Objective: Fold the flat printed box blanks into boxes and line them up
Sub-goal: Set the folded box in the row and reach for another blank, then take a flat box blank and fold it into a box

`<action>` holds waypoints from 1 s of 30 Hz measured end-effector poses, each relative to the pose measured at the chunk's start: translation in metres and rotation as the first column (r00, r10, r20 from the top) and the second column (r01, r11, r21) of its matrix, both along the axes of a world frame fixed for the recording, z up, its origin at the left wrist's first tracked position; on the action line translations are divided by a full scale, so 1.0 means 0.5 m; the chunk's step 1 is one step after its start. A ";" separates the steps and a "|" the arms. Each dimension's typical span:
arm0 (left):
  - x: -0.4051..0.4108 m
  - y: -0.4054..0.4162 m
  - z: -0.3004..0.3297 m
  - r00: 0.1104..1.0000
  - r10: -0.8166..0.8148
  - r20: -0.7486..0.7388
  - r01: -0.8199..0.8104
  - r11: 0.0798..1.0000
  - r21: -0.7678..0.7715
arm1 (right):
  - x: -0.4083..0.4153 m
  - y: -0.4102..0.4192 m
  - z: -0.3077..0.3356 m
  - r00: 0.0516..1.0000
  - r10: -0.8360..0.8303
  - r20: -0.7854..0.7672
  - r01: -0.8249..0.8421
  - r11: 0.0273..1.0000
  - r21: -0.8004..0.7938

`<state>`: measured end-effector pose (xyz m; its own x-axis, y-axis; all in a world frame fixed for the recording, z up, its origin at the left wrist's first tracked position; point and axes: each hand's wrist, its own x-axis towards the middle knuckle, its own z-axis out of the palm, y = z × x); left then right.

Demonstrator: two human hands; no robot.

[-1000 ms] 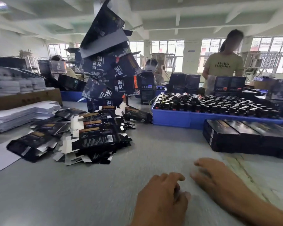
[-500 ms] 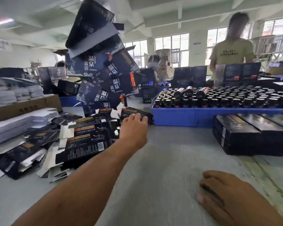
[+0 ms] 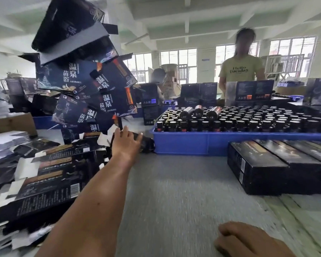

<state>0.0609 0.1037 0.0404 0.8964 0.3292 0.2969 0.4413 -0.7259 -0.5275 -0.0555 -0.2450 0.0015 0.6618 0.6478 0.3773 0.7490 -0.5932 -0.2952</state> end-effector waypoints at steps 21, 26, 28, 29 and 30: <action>-0.277 -0.171 0.052 0.713 -0.308 0.630 0.616 0.705 -0.352 | -0.051 -0.017 -0.008 0.995 -0.012 0.096 0.020 0.996 -0.086; -0.359 -0.248 0.036 0.490 -0.011 0.871 0.810 0.374 -0.451 | -0.082 -0.023 0.008 0.993 -0.102 0.062 0.105 0.992 -0.064; -0.398 -0.258 0.040 0.441 0.124 0.889 0.841 0.290 -0.457 | -0.092 -0.025 0.015 0.991 -0.134 0.029 0.135 0.989 -0.056; -0.418 -0.263 0.041 0.440 0.149 0.886 0.840 0.282 -0.464 | -0.095 -0.028 0.018 0.988 -0.155 0.021 0.156 0.985 -0.071; -0.438 -0.270 0.041 0.455 0.130 0.881 0.826 0.307 -0.472 | -0.102 -0.031 0.022 0.984 -0.180 0.014 0.180 0.979 -0.091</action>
<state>-0.1583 -0.0312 0.0606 0.5810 0.4979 0.6438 -0.2241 -0.6625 0.7147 -0.1066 -0.2604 0.0123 0.7687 0.5502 0.3260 0.6290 -0.7427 -0.2297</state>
